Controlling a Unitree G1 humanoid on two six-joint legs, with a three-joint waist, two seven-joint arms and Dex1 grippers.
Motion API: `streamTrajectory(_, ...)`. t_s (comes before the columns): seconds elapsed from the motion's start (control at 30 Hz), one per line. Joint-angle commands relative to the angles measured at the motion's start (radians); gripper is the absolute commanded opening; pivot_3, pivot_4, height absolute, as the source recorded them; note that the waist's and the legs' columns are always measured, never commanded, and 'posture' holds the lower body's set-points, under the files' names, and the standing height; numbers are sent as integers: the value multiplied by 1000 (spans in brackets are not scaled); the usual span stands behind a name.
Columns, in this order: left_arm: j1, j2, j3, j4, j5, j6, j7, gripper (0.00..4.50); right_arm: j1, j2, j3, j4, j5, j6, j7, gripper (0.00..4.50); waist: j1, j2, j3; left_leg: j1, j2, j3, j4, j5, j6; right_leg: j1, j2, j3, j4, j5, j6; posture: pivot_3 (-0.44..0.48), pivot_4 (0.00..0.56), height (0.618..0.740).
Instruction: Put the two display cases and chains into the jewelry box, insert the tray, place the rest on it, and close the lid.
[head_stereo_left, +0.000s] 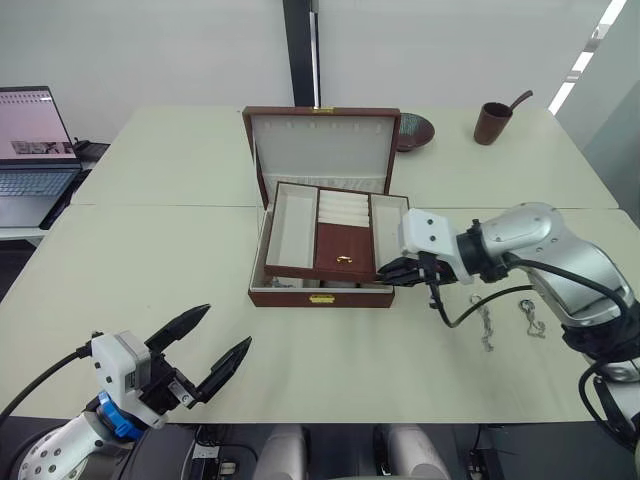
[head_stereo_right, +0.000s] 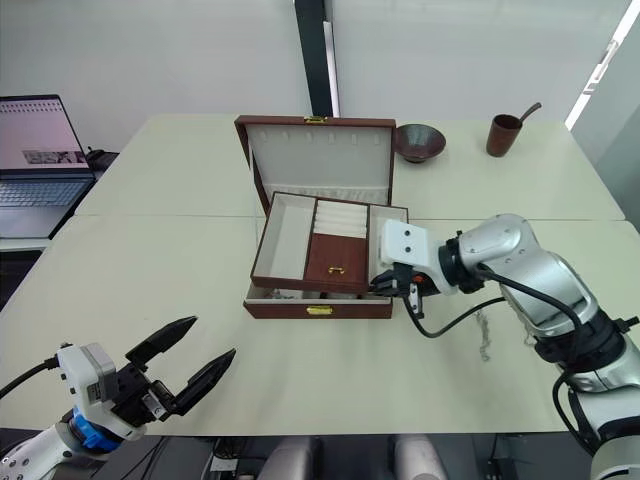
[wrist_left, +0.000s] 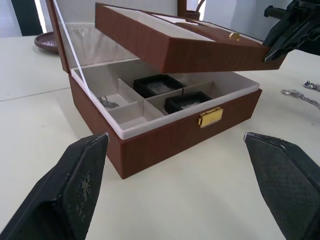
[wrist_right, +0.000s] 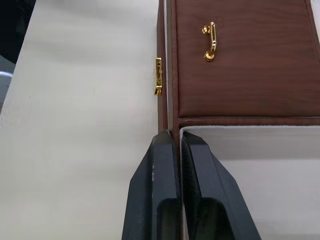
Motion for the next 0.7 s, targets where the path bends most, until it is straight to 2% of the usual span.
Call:
streamTrajectory(0.03,-5,5,17,-13,2,-21,7,4500,-53,20,21,-13,-5,61,-20,11,1,0,0,-1,0,0,0,0,0,0,0,0,0,0,0,0,150,740)
streamTrajectory(0.37,-9,0,7,-25,2,-14,21,4500,-130,94,111,44,-82,159,-132,11,-1,0,0,-2,0,-1,0,0,0,-2,0,0,0,0,0,0,150,740)
streamTrajectory(0.7,-13,-3,-2,-34,14,-16,38,4500,-153,95,165,46,-114,84,-89,11,-2,0,0,-2,0,-1,0,0,0,-3,0,0,0,0,0,0,150,740)
